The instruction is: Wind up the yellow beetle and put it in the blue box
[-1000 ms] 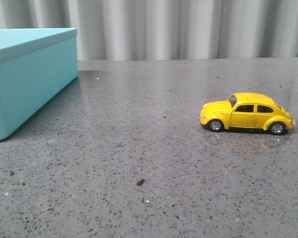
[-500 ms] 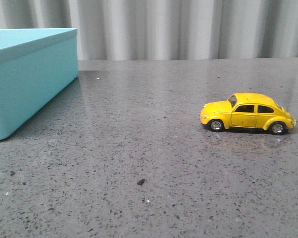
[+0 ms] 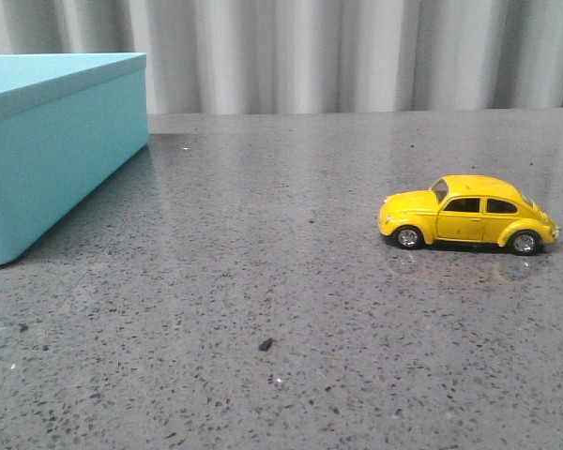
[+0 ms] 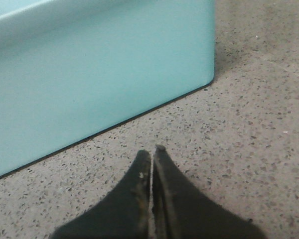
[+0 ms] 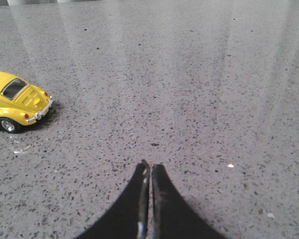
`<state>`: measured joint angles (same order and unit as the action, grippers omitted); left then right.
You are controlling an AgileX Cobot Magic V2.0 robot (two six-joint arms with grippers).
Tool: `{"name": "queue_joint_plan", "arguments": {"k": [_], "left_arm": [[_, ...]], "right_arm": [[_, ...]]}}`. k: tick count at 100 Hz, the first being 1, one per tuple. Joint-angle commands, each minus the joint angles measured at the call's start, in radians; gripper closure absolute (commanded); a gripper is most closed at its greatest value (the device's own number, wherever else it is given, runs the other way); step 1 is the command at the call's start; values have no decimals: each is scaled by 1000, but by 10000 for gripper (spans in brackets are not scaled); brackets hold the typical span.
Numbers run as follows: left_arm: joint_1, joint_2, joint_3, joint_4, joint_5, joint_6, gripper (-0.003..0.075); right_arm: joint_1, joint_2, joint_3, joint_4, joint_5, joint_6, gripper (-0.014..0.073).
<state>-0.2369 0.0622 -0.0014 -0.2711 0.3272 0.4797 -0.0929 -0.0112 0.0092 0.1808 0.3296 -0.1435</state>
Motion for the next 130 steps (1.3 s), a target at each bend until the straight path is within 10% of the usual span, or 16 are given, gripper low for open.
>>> {"name": "queue_joint_plan", "arguments": {"k": [1, 103, 130], "left_arm": [[-10, 8, 27, -9, -63, 1, 741], [-10, 8, 27, -9, -63, 1, 741], [-10, 8, 27, -9, -63, 1, 741]], "right_arm": [[-4, -2, 25, -11, -28, -9, 634], [-4, -2, 25, -11, -28, -9, 635], [-4, -2, 25, -11, -247, -9, 635]]}}
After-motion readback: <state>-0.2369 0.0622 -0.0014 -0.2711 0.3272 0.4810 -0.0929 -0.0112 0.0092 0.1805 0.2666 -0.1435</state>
